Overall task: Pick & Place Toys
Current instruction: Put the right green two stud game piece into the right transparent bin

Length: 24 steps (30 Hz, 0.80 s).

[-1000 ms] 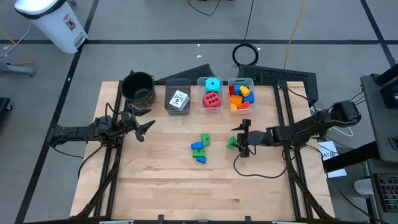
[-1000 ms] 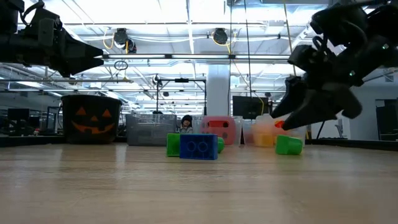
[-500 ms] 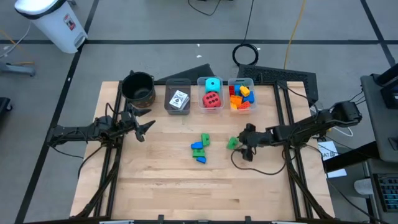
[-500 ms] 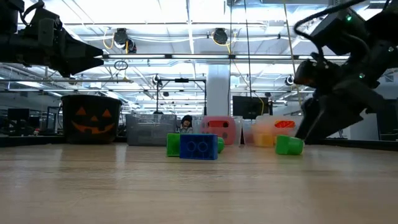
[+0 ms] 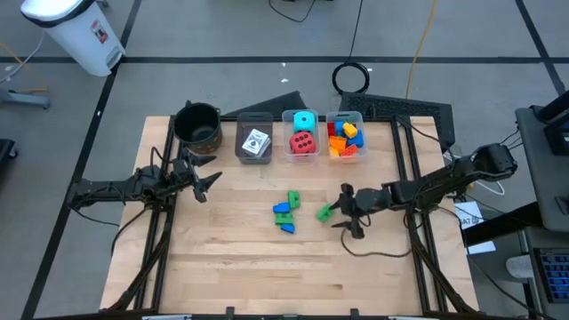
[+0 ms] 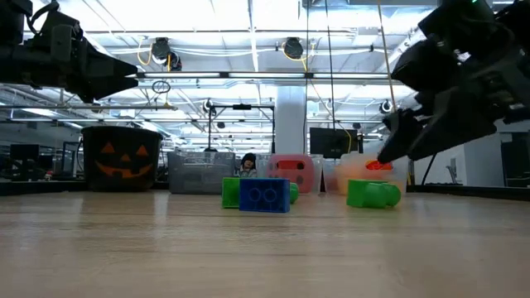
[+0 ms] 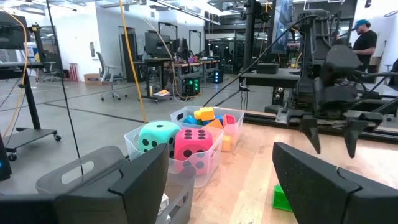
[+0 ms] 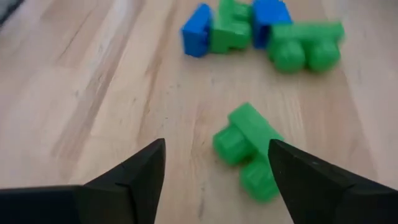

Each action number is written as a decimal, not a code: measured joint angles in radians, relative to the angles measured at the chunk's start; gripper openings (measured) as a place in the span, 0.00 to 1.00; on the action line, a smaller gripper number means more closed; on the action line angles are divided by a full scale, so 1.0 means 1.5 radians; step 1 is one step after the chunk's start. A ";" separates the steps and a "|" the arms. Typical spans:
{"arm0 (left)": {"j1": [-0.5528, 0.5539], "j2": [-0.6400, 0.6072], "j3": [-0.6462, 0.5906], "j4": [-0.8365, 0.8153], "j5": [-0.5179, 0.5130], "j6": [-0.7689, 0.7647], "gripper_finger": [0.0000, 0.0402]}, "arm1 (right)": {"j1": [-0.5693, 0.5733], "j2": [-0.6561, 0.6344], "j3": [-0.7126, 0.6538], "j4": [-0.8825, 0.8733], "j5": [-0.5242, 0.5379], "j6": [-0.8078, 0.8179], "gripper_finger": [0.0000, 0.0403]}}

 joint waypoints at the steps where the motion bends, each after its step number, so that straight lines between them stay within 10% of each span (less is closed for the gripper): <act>1: 0.000 0.000 0.000 0.000 0.000 0.000 0.73 | 0.003 0.000 0.000 0.003 0.000 -0.045 0.62; 24: 0.000 0.000 0.000 0.000 0.000 0.000 0.73 | -0.062 0.240 0.001 0.220 0.045 -0.163 0.57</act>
